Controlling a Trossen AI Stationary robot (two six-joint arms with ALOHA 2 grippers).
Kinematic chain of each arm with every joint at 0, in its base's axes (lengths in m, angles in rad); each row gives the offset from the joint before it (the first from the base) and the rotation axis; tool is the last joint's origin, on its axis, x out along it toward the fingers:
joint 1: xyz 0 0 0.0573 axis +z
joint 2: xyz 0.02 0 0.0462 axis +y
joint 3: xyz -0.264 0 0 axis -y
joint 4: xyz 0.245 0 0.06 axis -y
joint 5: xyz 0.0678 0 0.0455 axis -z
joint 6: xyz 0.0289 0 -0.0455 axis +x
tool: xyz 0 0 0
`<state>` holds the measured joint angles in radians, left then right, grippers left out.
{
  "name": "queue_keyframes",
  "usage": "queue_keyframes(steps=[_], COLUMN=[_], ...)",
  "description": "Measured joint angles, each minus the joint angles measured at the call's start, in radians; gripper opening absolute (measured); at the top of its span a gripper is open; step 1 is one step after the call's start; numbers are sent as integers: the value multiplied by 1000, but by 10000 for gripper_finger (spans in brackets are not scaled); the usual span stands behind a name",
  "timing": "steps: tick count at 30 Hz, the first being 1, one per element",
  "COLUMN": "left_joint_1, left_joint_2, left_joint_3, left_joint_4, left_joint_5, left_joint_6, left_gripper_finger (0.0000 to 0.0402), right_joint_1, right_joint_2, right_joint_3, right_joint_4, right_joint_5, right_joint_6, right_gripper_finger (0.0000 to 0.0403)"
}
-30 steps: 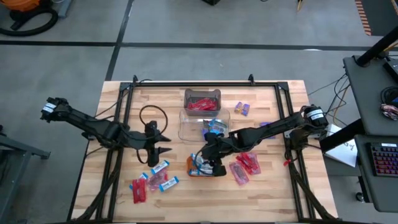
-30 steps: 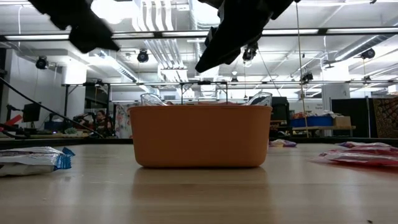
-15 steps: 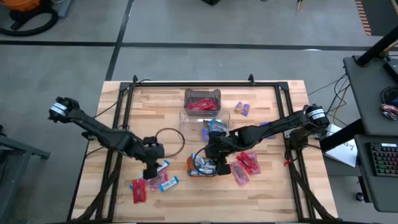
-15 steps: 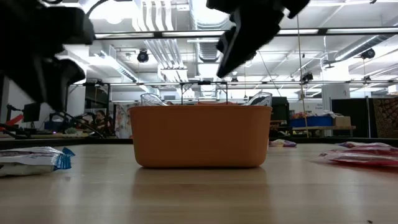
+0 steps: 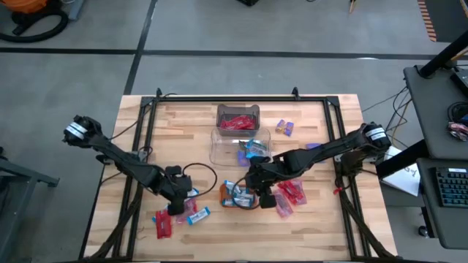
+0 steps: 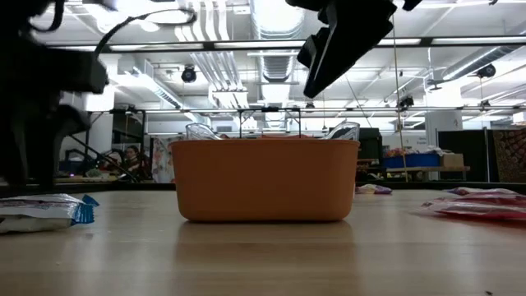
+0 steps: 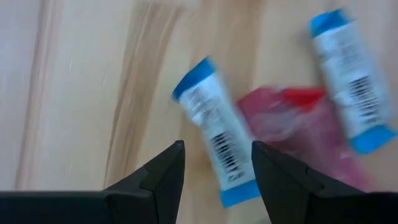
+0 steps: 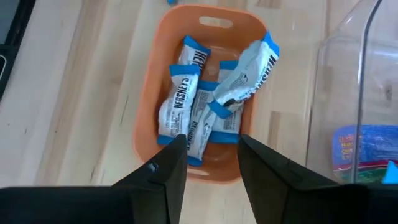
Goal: Sort candy
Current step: Put the top white chocolate bar into the orange bin
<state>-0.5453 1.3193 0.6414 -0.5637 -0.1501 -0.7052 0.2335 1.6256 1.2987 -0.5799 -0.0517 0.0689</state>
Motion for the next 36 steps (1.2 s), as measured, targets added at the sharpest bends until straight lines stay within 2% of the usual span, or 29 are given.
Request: queue_keyframes(steps=[8, 13, 21, 25, 30, 33, 36], left_joint_1=[-14, -30, -35, -35, -35, -35, -34], left_joint_2=[-11, -12, -12, -13, -12, -12, -27], left_joint_3=[-99, -104, -119, -133, -136, -136, -125], left_joint_4=[87, 103, 116, 137, 145, 116, -9], left_joint_5=[-16, -40, -51, -50, -54, -120, -194], left_joint_6=[-117, -118, -148, -151, -138, -138, -186], left_gripper_finger=[169, 169, 157, 130, 75, 32, 5], right_joint_1=[28, 44, 59, 65, 67, 68, 68], right_joint_2=[-52, -86, -140, -165, -180, -181, -179], right_joint_3=[-1, -6, -47, -77, -97, -105, -107], right_joint_4=[-6, -27, -124, -118, -103, -75, -63], right_joint_5=[2, 35, 86, 120, 167, 167, 167], right_joint_6=[24, 60, 205, 228, 237, 236, 236], right_gripper_finger=[125, 129, 125, 129, 132, 130, 126])
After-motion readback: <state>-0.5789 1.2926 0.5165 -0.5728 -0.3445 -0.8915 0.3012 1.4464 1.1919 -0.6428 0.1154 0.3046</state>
